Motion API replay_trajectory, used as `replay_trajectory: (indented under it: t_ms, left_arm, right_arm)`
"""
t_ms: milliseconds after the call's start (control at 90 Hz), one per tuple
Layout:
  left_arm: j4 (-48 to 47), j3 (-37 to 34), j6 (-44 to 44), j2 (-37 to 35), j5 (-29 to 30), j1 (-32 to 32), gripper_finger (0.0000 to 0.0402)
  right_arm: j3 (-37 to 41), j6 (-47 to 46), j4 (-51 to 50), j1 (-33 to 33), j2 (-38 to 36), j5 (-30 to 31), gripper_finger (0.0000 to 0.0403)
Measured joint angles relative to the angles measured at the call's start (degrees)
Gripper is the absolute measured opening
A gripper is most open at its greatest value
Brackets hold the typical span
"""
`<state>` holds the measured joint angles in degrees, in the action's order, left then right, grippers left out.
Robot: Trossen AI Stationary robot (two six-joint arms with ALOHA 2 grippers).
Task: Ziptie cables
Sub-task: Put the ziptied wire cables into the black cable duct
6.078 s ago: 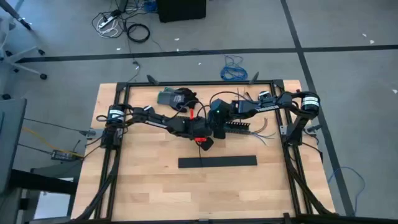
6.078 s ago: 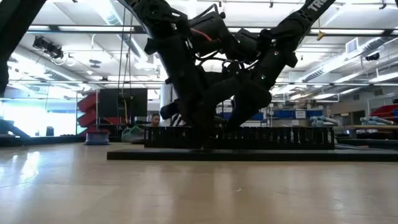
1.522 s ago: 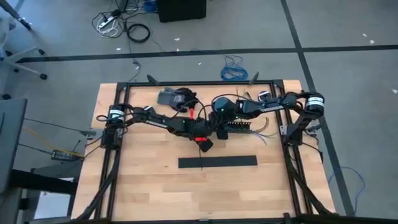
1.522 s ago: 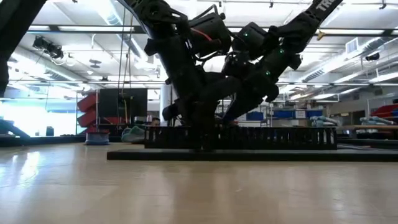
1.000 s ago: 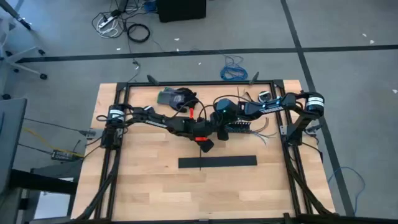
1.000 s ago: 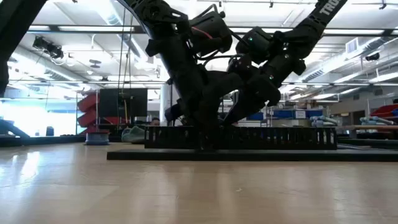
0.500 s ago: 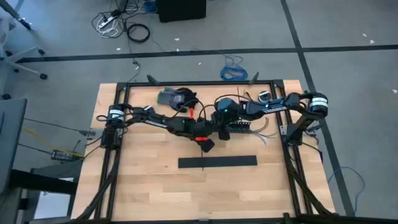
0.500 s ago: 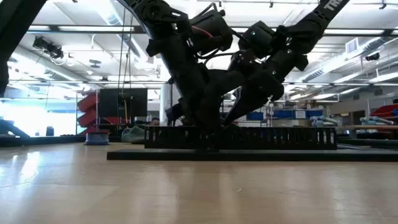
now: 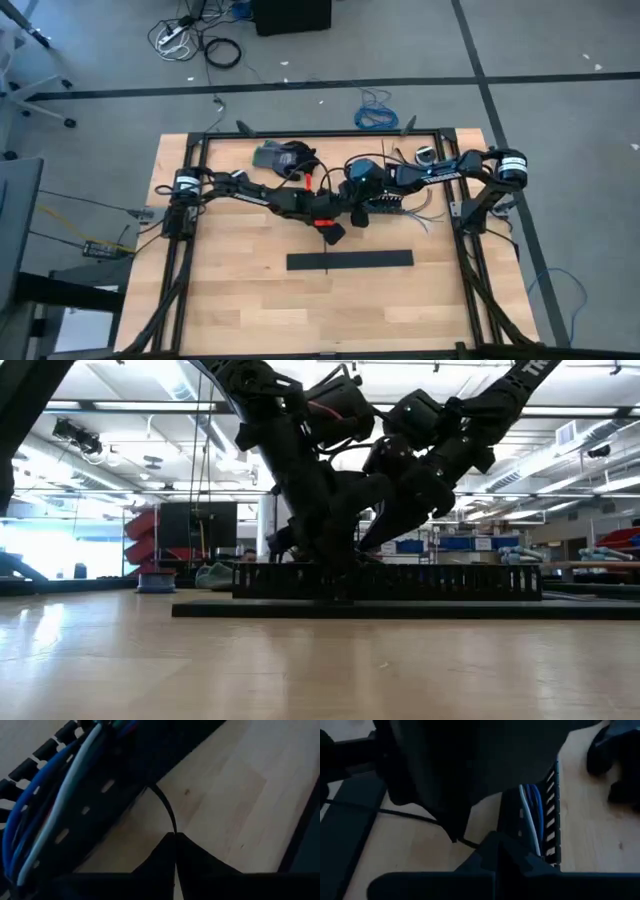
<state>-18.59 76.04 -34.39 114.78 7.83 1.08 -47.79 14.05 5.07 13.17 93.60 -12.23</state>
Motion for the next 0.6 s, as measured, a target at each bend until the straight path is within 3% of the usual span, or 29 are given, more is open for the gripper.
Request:
replay_trajectory:
  t_ms: [600]
  left_arm:
    - [-0.04, 0.00, -0.09, 0.00, 0.01, 0.00, 0.0000]
  right_arm:
    - [3.58, -1.41, 6.30, 1.25, 0.09, -1.06, 0.0000]
